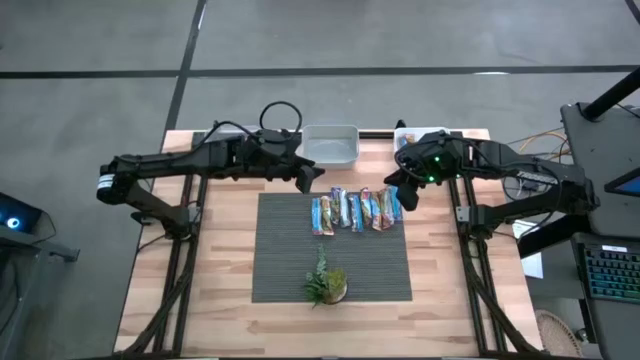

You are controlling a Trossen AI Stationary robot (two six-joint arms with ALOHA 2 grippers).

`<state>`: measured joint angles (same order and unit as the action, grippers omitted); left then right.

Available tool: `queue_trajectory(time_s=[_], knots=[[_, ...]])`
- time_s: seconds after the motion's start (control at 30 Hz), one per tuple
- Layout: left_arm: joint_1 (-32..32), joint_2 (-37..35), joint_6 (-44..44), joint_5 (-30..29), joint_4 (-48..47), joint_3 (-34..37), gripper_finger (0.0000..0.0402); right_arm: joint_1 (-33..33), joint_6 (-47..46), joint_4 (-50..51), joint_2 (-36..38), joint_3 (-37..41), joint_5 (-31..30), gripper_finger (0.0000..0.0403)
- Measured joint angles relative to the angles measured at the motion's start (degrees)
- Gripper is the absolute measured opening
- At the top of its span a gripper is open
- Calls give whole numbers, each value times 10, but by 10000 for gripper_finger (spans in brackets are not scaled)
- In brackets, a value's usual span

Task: Pick and place Granola Bars by type
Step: Put the red granola bar into the transparent bin

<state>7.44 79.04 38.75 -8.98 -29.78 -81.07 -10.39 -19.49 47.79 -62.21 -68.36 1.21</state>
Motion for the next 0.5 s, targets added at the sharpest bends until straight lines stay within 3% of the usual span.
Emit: queue_trajectory(time_s=[0.23, 0.5], knots=[[0, 32, 28, 0, -30, -59, 202, 0, 0, 0, 10, 0, -1, 9], [0, 118, 62, 0, -190, -170, 202, 0, 2, 0, 10, 0, -4, 9]])
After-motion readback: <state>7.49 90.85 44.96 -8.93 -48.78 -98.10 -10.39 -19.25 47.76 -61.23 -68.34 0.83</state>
